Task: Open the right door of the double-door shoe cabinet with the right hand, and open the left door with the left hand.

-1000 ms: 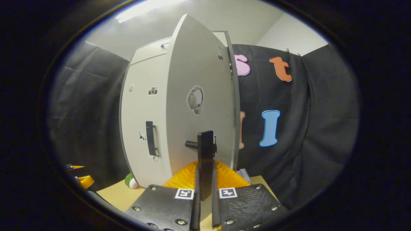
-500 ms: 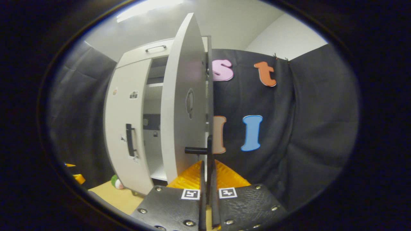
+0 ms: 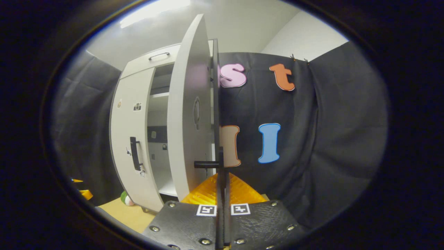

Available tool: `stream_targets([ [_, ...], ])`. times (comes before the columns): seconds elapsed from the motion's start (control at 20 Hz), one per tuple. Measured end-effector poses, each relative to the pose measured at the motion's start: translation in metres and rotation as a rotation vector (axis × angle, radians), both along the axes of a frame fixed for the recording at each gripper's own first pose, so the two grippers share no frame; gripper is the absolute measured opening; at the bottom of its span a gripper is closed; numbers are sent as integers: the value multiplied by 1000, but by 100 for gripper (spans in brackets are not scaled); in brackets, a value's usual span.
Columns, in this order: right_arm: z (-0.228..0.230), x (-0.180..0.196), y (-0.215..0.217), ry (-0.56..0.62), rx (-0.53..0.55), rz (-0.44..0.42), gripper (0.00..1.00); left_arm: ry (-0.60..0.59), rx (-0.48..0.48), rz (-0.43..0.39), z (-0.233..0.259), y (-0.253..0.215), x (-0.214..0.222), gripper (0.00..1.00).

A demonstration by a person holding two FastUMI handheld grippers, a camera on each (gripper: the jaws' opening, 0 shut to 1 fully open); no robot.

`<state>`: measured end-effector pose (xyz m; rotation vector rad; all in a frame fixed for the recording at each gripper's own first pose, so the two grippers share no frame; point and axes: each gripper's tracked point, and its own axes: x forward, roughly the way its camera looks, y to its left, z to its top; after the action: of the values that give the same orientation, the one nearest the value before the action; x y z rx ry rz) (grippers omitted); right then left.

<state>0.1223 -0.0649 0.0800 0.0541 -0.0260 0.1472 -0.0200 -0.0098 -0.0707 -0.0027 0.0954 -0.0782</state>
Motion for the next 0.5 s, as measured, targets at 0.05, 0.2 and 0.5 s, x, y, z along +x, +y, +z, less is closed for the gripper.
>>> stream_targets([
  [0.05,0,-2,1,1,8,2,4,-8,1,0,2,0,1,98],
  [0.2,-1,-17,-2,-16,5,6,1,-10,-2,14,3,4,10,98],
  [0.5,3,-63,-10,-74,-17,-17,22,-11,-22,38,9,6,35,98],
])
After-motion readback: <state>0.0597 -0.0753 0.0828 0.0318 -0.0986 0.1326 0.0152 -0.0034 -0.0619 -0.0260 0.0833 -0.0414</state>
